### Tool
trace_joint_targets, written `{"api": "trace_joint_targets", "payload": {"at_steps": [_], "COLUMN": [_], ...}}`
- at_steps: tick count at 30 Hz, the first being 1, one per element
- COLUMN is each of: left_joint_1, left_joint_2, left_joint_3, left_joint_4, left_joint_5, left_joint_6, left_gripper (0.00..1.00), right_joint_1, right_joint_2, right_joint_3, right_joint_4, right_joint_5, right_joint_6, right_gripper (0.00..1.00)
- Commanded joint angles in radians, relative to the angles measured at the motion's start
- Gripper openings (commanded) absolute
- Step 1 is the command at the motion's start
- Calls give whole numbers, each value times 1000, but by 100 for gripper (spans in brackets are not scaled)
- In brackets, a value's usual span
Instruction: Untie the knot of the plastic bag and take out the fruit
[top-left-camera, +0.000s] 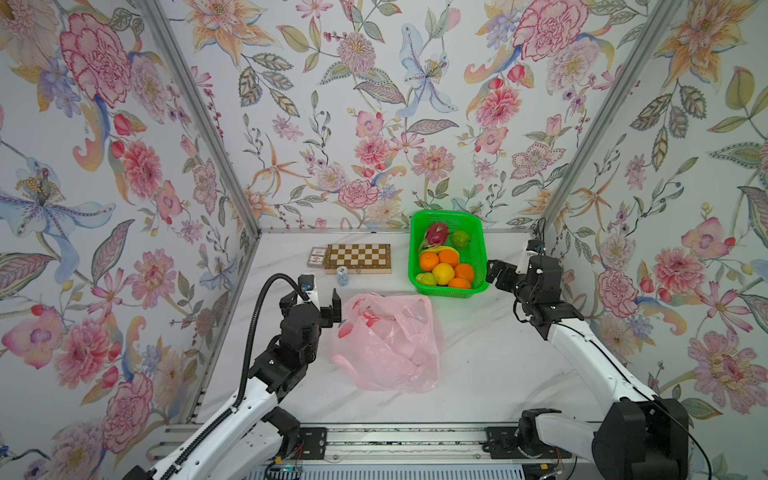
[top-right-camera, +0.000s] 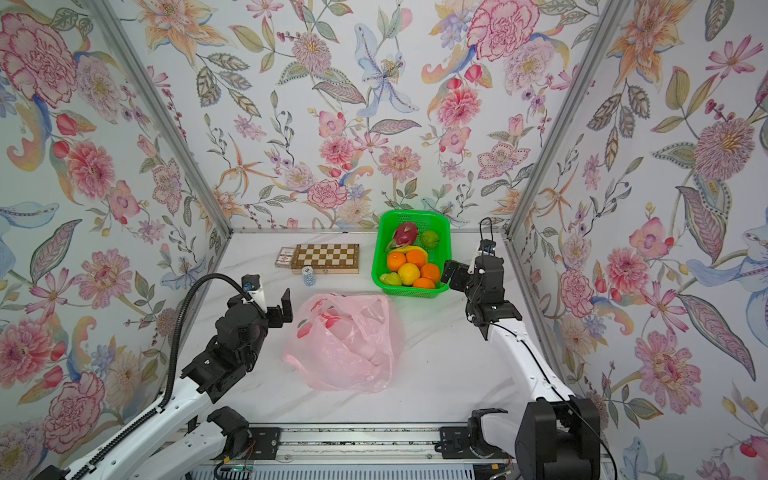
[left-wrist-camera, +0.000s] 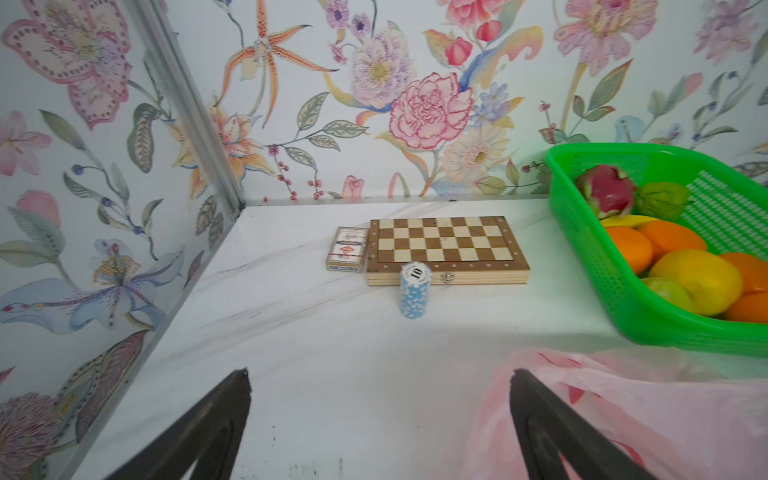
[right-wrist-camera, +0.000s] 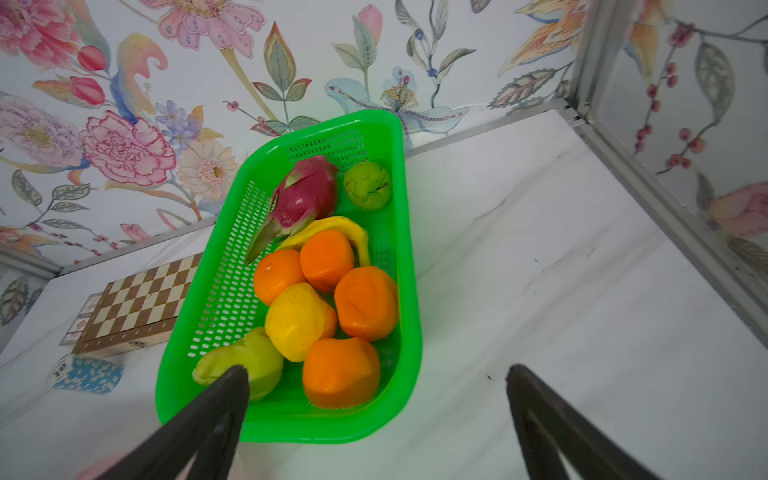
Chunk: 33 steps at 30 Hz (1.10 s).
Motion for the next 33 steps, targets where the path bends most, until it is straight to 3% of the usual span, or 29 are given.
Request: {"api": "trace_joint_targets", "payload": {"at_steps": [1,7,9,11,14,16,18,20,21,22,23,25,27,30,33], "left_joint_1": [78,239,267,289,309,314,319,330,336,345,356,380,403,437,459], "left_joint_2": [6,46,70,100,143,165,186,203,215,234,250,292,344,450,520], "left_joint_3": [-73,-173,-202,-221,-248,-271,-292,-325,-335,-343,-350,-356,-356,-350,-312], "left_joint_4": [148,303,367,415,484,541,596,645,674,700,725,776,822,929,954], "left_joint_5": [-101,-81,-64,-38,3,40,81,153,180,211,255,316,374,430,514], "left_joint_6": [51,16,35,50,57,80,102,119,123,122,127,131,141,144,152], "left_gripper": [99,99,99,99,99,99,99,99,99,99,99,99,99,99,99], "right_joint_1": [-47,-139,-160,-168,-178,-154,-159,-173,-179,-180,-182,-175,-162,-149,-150], "right_joint_2": [-37,57,127,193,285,323,335,340,389,401,349,399,363,377,384], "right_joint_3": [-125,-260,-247,-262,-216,-290,-359,-455,-507,-529,-500,-490,-474,-520,-495], "right_joint_4": [100,311,345,488,474,638,824,946,1149,1183,1040,1121,1019,1129,1095], "right_joint_5": [92,107,88,71,33,71,15,4,-14,-21,-16,11,54,164,120], "right_joint_6": [2,-23,-43,-94,-150,-211,-252,-238,-233,-230,-234,-229,-234,-212,-227], "right_gripper": [99,99,99,99,99,99,99,99,99,99,99,99,99,99,99]}}
